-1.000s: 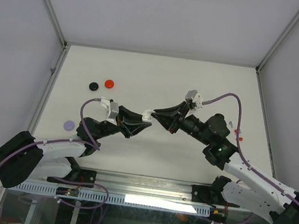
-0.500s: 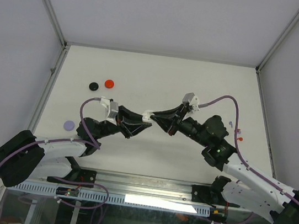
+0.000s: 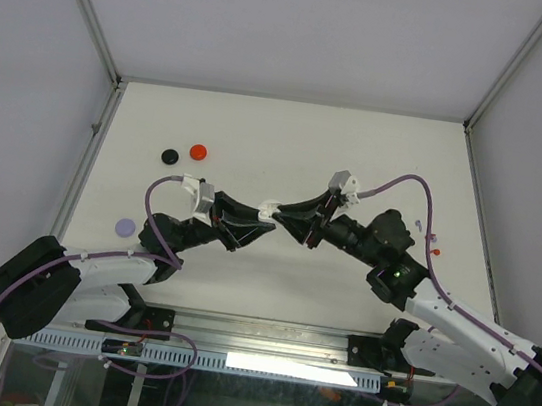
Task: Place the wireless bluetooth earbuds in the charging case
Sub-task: Place the earbud in the charging case.
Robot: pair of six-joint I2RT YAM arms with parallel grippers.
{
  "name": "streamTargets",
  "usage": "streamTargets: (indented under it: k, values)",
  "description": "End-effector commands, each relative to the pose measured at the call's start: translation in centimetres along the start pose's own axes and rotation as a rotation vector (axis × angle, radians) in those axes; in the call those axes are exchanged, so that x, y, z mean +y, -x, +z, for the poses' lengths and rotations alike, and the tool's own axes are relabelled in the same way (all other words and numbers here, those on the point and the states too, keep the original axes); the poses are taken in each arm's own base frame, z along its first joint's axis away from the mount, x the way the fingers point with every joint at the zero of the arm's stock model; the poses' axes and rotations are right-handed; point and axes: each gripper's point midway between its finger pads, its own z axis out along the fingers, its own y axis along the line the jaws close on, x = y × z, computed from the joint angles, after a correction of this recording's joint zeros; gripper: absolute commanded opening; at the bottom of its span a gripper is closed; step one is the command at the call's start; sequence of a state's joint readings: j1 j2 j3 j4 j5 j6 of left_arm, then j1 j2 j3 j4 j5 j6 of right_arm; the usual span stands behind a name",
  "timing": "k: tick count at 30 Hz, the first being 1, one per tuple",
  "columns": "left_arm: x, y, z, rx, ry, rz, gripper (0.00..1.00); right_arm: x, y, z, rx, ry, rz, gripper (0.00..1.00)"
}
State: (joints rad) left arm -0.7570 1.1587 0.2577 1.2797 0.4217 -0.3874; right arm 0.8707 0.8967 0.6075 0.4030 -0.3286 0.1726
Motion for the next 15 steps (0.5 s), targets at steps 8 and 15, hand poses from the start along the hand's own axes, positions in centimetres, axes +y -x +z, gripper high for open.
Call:
streamTargets:
  k: [8,15]
  values:
    - [-0.3,2.0,0.0,-0.067,-0.013,0.057,0.01,1.1,3.4,-0.6,-0.045,0.018,-0.046,0.39]
    - [0.0,0.2,-0.6,0.018,-0.010,0.084,0.00,1.4,4.0,-0.7,0.022,0.020,-0.014,0.60]
